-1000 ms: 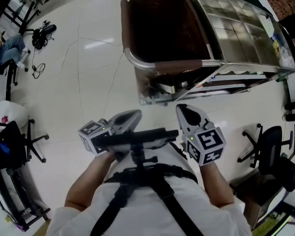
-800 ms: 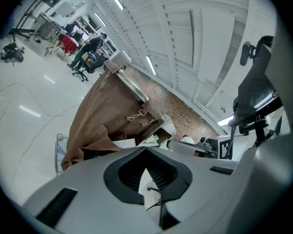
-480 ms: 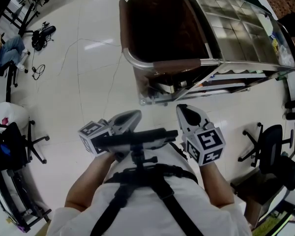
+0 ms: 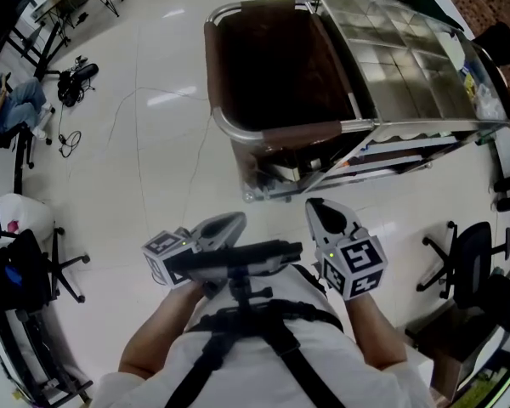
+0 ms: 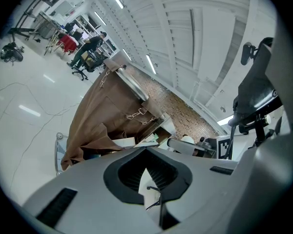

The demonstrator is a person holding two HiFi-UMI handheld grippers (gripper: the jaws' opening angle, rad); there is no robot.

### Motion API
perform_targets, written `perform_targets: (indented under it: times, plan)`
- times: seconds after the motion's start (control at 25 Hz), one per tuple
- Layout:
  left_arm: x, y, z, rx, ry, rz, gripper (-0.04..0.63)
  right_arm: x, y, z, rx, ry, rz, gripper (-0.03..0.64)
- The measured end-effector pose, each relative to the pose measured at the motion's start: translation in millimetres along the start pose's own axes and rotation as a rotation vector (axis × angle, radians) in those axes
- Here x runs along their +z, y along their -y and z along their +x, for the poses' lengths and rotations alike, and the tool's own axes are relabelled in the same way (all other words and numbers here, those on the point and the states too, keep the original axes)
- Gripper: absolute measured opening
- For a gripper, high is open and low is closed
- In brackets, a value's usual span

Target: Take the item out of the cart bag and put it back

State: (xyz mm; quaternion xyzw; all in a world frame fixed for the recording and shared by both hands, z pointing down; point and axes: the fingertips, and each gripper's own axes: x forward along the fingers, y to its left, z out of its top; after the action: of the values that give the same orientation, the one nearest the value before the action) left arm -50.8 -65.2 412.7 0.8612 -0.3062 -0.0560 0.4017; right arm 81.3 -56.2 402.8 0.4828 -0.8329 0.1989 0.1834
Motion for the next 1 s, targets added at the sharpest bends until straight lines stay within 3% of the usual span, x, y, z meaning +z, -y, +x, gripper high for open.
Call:
perform_targets:
  times: [0.32, 0.56, 1.0]
  plan:
    - [-9, 10, -9, 0.011, -0.028, -0.036, 0.005, -5, -5, -7, 0.006, -0.026, 0.005, 0.000]
    - [12, 4, -2, -0.017, -0.012, 0.049, 0.005, 18, 4, -2, -0.019, 0.034, -0.035, 0.000]
    - [-4, 7, -9, 0.001, -0.035, 0.003, 0.005, 3, -8, 2, 0.012, -0.010, -0.041, 0.000]
